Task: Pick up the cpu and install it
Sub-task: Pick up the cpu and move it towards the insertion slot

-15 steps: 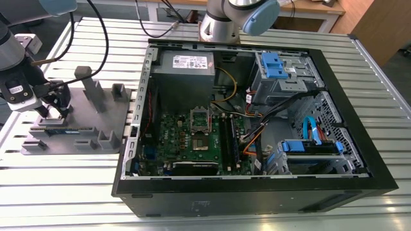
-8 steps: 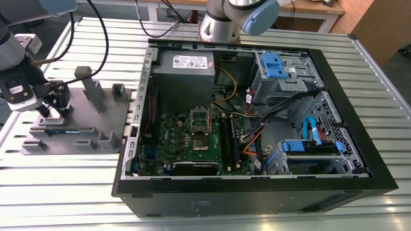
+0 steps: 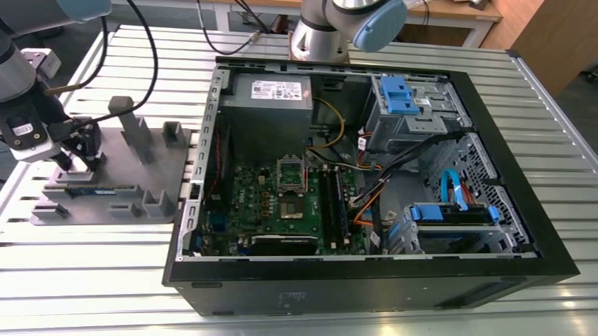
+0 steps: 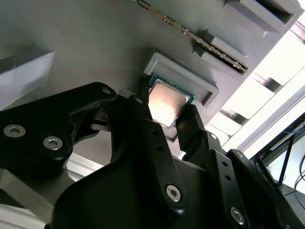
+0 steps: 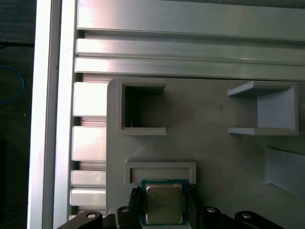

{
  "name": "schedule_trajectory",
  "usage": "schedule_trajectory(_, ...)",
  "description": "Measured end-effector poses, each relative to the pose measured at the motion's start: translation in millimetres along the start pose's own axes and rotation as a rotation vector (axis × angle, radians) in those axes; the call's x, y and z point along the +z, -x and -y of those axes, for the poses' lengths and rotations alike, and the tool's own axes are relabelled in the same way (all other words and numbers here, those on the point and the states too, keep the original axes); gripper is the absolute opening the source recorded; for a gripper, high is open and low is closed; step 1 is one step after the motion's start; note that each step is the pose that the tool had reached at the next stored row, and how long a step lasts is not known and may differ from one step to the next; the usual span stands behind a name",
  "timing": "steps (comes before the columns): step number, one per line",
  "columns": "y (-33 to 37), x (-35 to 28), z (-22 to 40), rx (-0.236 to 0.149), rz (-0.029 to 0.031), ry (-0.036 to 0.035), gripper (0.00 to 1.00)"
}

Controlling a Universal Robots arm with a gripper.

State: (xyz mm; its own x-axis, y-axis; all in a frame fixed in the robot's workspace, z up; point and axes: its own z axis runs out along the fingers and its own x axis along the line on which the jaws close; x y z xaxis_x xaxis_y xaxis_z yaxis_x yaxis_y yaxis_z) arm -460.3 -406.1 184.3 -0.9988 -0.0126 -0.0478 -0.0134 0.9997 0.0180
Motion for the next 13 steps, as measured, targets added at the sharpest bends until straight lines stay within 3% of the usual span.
schedule_trajectory(13, 0.1, -2.9, 0.0, 0.000, -0.0001, -0.0001, 0.47)
